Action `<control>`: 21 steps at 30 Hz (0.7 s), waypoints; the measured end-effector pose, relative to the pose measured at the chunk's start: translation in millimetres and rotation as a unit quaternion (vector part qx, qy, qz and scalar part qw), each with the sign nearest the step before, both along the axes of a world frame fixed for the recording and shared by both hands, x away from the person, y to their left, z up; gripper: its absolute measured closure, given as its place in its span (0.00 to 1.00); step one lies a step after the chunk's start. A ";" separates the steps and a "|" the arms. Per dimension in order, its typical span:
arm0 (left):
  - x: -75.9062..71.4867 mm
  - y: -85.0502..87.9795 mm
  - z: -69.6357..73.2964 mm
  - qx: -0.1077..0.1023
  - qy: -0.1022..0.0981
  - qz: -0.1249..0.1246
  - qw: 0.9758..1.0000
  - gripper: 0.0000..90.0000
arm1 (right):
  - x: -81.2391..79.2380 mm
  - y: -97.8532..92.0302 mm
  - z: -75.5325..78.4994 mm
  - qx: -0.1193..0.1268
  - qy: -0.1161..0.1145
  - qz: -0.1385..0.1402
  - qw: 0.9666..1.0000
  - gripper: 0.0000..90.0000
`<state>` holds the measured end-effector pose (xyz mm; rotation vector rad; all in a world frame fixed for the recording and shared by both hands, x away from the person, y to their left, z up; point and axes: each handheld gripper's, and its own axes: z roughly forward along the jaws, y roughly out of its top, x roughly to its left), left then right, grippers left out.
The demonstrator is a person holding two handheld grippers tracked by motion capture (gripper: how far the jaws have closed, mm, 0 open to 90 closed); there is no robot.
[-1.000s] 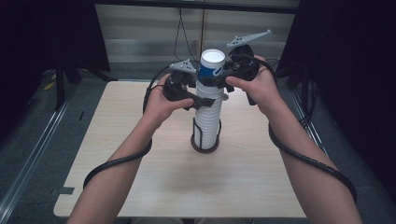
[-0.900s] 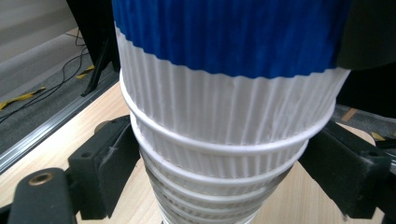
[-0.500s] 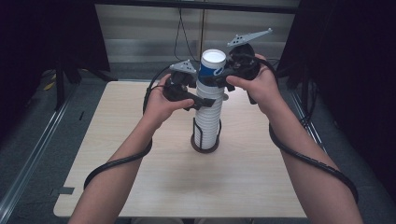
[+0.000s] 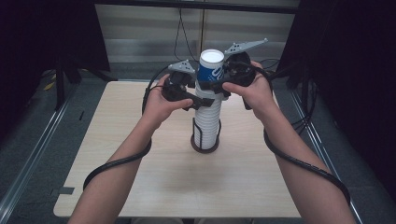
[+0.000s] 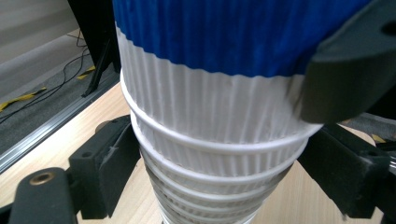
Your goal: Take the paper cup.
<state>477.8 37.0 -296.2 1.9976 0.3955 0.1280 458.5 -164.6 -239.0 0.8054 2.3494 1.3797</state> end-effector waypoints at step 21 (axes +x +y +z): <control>-0.4 -0.4 -1.4 -0.003 -0.007 -0.004 1.000 0.16 | -0.4 -0.3 5.1 -0.017 -0.004 0.007 1.000 0.21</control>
